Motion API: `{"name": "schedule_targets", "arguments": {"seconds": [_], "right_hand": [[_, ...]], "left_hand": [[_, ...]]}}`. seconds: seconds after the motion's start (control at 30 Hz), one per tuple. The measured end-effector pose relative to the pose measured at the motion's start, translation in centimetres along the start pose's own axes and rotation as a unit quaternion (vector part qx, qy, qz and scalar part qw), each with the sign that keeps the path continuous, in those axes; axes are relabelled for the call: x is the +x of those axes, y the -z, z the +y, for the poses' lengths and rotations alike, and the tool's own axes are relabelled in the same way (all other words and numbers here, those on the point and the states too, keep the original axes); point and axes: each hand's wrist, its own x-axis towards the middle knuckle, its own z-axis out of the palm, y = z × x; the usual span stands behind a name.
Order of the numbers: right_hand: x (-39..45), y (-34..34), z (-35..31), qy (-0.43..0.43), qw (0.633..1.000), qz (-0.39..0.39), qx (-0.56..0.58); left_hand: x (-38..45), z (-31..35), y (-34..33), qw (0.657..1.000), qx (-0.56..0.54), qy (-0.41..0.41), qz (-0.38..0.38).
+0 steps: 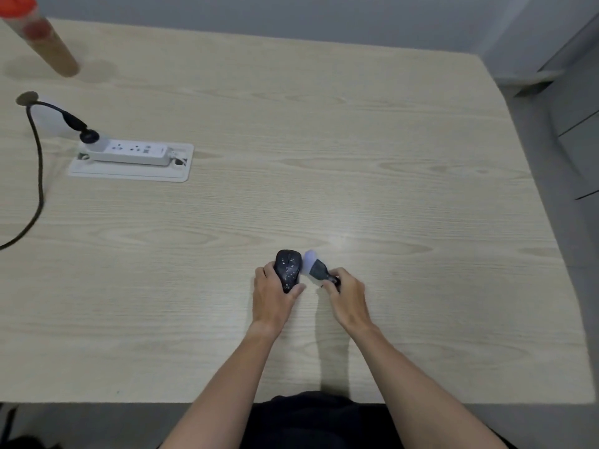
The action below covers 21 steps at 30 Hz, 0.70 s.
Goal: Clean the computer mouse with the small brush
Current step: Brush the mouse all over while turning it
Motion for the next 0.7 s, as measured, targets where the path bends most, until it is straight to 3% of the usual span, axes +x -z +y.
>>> {"name": "schedule_targets", "arguments": {"seconds": [0.13, 0.47, 0.7], "right_hand": [[0.0, 0.1, -1.2, 0.039, 0.998, 0.026, 0.030], [-1.0, -0.2, -4.1, 0.024, 0.984, 0.072, 0.163], [-1.2, -0.3, -3.7, 0.042, 0.998, 0.021, 0.040]], "left_hand": [[-0.1, -0.1, 0.2, 1.000, -0.030, -0.005, -0.001], [0.4, 0.6, 0.7, 0.999, -0.032, 0.014, 0.011], [-0.1, -0.3, 1.4, 0.999, -0.032, 0.000, 0.016]]}}
